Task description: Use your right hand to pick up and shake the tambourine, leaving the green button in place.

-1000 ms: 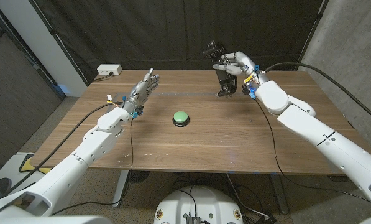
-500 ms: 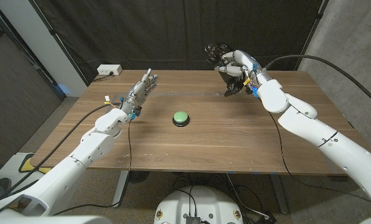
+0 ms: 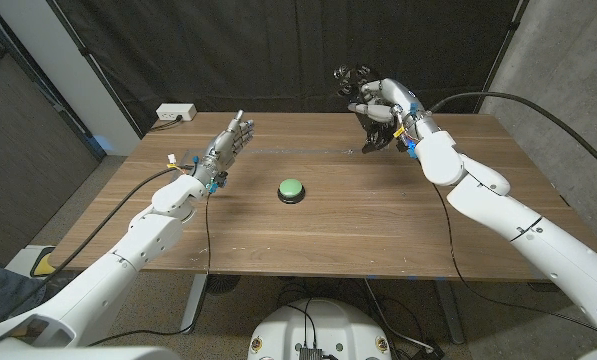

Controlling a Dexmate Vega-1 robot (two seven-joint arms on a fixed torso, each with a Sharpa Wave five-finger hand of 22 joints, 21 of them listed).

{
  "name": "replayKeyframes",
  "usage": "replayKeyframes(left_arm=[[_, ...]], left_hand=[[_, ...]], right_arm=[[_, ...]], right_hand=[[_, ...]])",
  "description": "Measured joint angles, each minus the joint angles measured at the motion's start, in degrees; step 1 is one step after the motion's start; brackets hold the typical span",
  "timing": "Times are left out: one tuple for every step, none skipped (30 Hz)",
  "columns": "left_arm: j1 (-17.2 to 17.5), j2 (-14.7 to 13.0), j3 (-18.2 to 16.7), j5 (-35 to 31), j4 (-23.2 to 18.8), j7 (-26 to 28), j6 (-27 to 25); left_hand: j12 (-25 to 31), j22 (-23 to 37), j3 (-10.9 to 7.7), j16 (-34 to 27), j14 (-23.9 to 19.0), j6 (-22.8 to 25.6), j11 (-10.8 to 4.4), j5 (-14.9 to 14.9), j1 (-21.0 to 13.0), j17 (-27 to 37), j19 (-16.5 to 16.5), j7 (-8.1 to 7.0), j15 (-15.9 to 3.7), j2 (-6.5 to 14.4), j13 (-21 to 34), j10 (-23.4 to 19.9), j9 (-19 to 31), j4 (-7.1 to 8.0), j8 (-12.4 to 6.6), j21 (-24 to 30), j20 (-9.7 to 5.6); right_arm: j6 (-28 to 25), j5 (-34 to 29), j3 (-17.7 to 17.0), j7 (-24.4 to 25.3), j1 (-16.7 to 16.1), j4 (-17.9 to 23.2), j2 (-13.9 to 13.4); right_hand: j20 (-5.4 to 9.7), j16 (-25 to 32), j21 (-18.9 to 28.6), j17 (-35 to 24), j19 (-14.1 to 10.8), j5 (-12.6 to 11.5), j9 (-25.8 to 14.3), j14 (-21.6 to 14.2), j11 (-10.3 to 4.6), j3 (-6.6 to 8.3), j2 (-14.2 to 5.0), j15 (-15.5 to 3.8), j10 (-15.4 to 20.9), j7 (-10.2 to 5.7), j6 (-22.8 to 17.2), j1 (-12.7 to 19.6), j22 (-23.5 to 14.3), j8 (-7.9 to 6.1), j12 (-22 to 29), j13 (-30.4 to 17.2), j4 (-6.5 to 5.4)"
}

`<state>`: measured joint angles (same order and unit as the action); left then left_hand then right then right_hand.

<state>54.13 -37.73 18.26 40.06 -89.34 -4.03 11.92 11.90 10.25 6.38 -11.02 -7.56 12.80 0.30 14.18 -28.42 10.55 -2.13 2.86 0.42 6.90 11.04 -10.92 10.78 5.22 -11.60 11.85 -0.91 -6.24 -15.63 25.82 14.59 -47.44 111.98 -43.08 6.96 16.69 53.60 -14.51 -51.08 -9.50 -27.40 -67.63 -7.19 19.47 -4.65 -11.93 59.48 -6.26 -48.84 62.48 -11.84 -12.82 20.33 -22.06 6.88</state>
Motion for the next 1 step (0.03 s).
replayKeyframes(left_arm=[[0.0,0.1,0.0,0.0,0.1,0.0,0.0]], left_hand=[[0.0,0.0,0.0,0.0,0.0,0.0,0.0,0.0,0.0,0.0,0.0,0.0,0.0,0.0,0.0,0.0,0.0,0.0,0.0,0.0,0.0]], right_arm=[[0.1,0.0,0.0,0.1,0.1,-0.3,0.2]], right_hand=[[-0.12,-0.2,0.0,0.0,0.3,0.0,0.0,0.0,0.0,0.0,0.0,0.0,0.0,0.0,0.0,0.0,0.1,0.0,0.0,0.0,0.0]])
